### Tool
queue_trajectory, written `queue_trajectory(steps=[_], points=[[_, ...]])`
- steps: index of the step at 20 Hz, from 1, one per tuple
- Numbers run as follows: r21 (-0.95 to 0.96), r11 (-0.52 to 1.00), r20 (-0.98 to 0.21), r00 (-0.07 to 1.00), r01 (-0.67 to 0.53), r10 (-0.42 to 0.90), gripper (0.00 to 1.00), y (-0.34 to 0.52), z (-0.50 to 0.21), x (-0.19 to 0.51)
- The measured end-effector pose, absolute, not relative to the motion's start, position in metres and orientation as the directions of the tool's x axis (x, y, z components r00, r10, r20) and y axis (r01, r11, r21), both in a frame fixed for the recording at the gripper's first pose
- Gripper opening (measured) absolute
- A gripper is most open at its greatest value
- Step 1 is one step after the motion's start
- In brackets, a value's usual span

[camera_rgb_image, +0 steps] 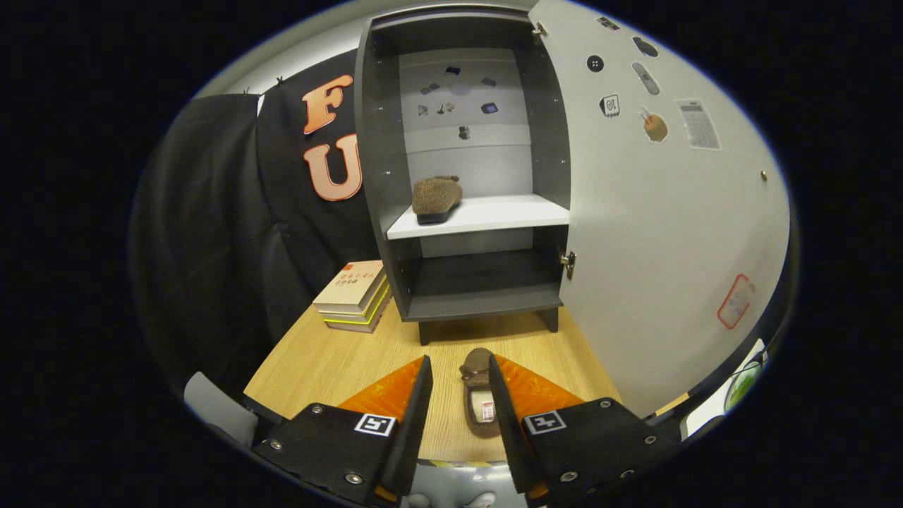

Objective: Open the shoe cabinet door, grab the shoes and put them into the shoe cabinet, then close the shoe cabinet door.

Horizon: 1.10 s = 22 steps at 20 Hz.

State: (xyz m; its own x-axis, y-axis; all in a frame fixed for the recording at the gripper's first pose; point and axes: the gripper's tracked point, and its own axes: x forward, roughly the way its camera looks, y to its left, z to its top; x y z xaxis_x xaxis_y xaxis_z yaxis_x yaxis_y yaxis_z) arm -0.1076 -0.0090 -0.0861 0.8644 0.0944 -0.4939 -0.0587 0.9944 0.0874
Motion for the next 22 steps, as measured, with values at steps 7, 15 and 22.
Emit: queue_trajectory(steps=[7,15,22], points=[[0.117,0.991,-0.621,0.773,-0.070,0.128,0.52,-0.002,-0.111,-0.130],[0.169,0.984,-0.718,0.675,-0.063,0.167,0.53,0.007,-0.134,-0.146],[0.189,0.980,-0.762,0.622,-0.057,0.183,0.57,0.009,-0.150,-0.148]])
